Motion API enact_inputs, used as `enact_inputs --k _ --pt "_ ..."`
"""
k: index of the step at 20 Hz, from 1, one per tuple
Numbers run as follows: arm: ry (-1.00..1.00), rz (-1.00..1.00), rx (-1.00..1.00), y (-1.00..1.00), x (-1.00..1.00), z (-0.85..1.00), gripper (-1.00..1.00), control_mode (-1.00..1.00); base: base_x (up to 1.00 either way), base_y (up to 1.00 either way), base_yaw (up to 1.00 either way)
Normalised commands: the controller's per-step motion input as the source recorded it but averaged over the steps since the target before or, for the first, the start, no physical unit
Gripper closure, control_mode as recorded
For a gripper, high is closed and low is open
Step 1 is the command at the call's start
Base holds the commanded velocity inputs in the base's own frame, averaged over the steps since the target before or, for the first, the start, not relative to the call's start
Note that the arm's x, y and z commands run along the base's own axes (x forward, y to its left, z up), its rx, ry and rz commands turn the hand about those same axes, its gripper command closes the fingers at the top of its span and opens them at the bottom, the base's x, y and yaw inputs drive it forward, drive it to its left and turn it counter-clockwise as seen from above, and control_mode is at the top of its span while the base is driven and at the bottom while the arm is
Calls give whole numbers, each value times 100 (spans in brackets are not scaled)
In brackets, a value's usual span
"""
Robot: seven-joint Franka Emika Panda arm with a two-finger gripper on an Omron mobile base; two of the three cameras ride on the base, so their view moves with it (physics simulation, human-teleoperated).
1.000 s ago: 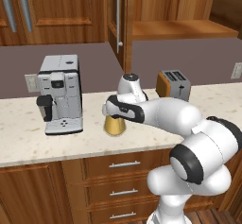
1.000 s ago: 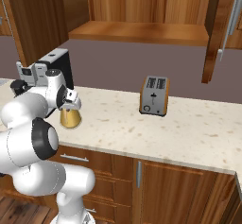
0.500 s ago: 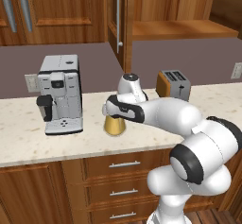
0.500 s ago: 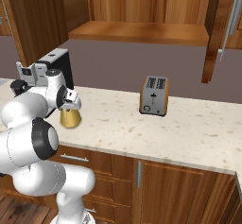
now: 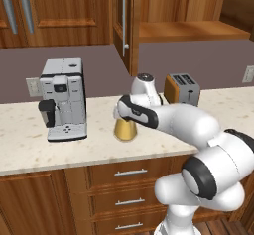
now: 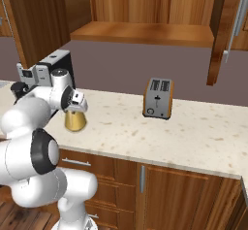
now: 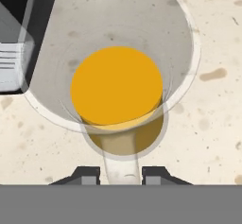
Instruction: There is a tray on the dining counter. Grab the cup, mug, and pitcher and place them on the tray. The pitcher may be placed next to the tray if it cannot fit the tray.
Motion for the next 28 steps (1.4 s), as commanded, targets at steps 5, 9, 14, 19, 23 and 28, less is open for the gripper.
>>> enact_inputs --k 5,9,14,19,23,28 --pt "0 0 0 -44 -19 2 100 -100 0 0 0" --pt "0 0 0 -33 -5 23 100 -100 0 0 0" --pt "0 -2 0 -35 -21 31 100 -100 0 0 0" --pt "3 -2 -1 -32 -10 37 100 -100 0 0 0" --pt "6 -3 0 -44 -20 24 100 -100 0 0 0" --pt "1 -3 0 -38 0 23 100 -100 0 0 0"
